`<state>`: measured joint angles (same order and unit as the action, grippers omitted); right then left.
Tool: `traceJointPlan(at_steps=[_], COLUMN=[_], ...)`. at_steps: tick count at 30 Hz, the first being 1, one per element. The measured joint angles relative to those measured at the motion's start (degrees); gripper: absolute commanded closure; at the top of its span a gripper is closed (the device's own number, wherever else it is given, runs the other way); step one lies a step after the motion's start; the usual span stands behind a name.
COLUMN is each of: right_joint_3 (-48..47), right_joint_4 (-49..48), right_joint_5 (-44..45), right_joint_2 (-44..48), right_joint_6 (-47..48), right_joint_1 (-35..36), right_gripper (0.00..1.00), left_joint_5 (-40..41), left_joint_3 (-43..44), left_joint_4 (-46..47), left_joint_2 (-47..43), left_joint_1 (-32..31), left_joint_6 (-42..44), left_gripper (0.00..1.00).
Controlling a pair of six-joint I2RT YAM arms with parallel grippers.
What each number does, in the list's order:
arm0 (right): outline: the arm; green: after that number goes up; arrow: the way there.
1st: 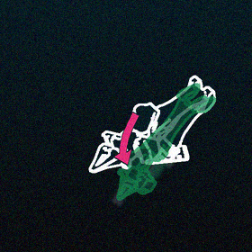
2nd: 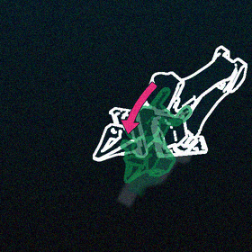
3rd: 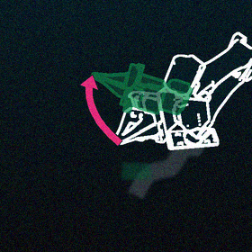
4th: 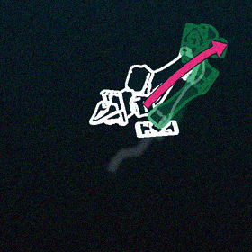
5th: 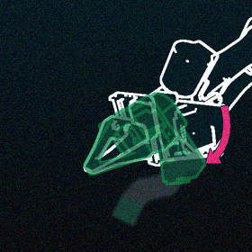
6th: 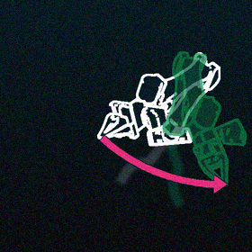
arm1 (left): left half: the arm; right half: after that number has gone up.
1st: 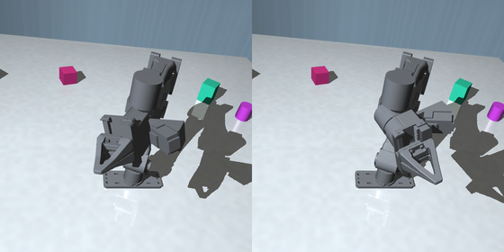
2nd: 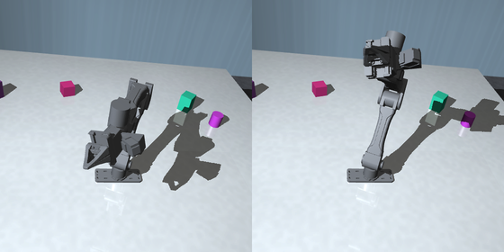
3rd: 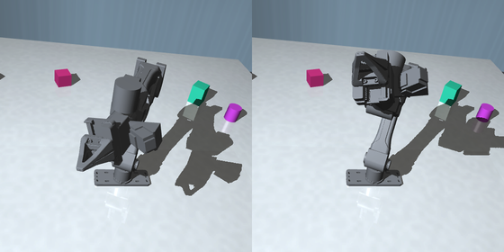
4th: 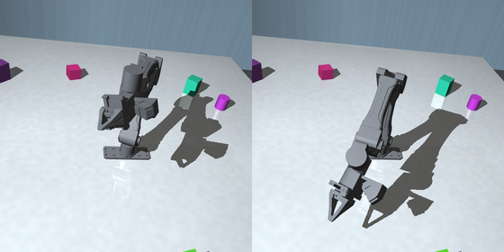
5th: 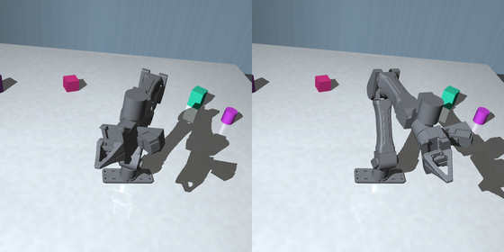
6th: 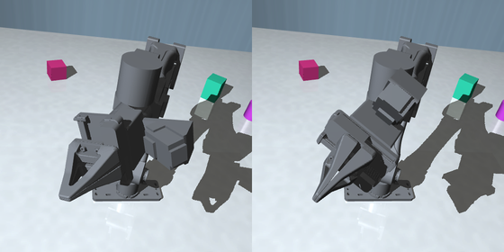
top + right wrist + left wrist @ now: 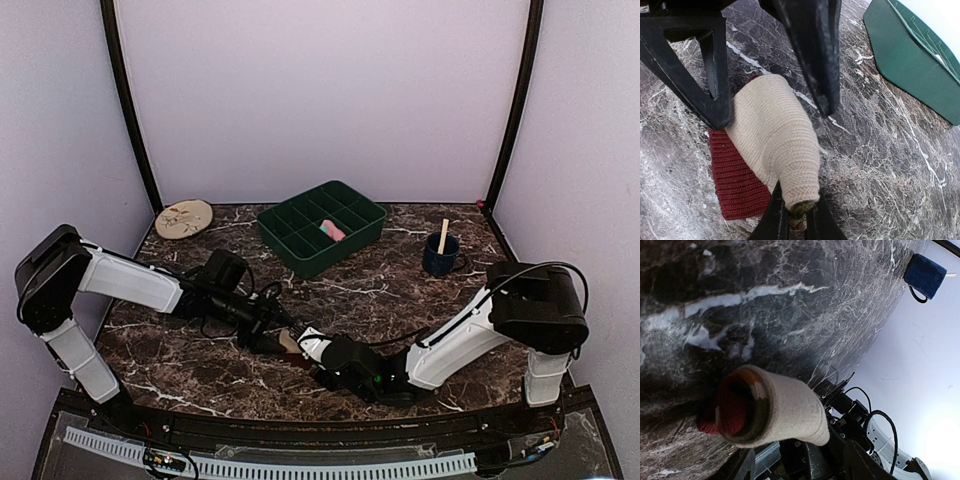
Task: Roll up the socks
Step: Roll the sock at the center of the board.
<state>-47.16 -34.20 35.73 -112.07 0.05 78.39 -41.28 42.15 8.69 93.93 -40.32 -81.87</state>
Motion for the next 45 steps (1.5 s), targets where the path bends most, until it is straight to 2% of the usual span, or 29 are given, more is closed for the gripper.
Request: traceJointPlan(at_steps=[8, 10, 13, 18, 22, 26, 34, 45], right_joint_3=[0.0, 0.0, 0.0, 0.3, 0.9, 1.5, 2.5, 3.8], right_joint_4=[-0.8, -1.0, -1.5, -2.1, -2.5, -3.2, -4.0, -1.0], right_joint_5=[0.1, 0.1, 0.1, 0.0, -0.3, -0.4, -0.4, -4.1], right_joint_2=[-0.1, -0.3, -0.5, -0.7, -0.9, -0.9, -0.9, 2.3], right_joint_6=[1.0, 1.3, 1.4, 1.7, 1.9, 1.8, 1.6, -4.0], right_joint_1=[0.8, 1.0, 1.2, 1.4, 1.5, 1.5, 1.5, 0.3], right_gripper=[1.0, 1.0, 1.0, 1.0, 1.0, 1.0, 1.0, 0.55], left_joint_5=[-0.1, -0.1, -0.2, -1.2, -1.5, -1.5, -1.4, 2.7], left_joint_3=[0.0, 0.0, 0.0, 0.2, 1.3, 2.0, 4.7, 11.3], left_joint_4=[-0.2, -0.2, -0.2, -0.2, 0.0, 0.0, -2.1, -13.8], left_joint_2=[1.7, 2.4, 3.9, 5.6, 6.6, 7.3, 9.2, 10.9], left_joint_1=[0.0, 0.0, 0.0, 0.0, -0.1, -0.1, -0.1, -0.7], left_joint_6=[0.0, 0.0, 0.0, 0.0, 0.1, 0.1, 1.5, 13.2], left_gripper=[0.37, 0.39, 0.47, 0.76, 0.91, 1.0, 1.0, 1.0])
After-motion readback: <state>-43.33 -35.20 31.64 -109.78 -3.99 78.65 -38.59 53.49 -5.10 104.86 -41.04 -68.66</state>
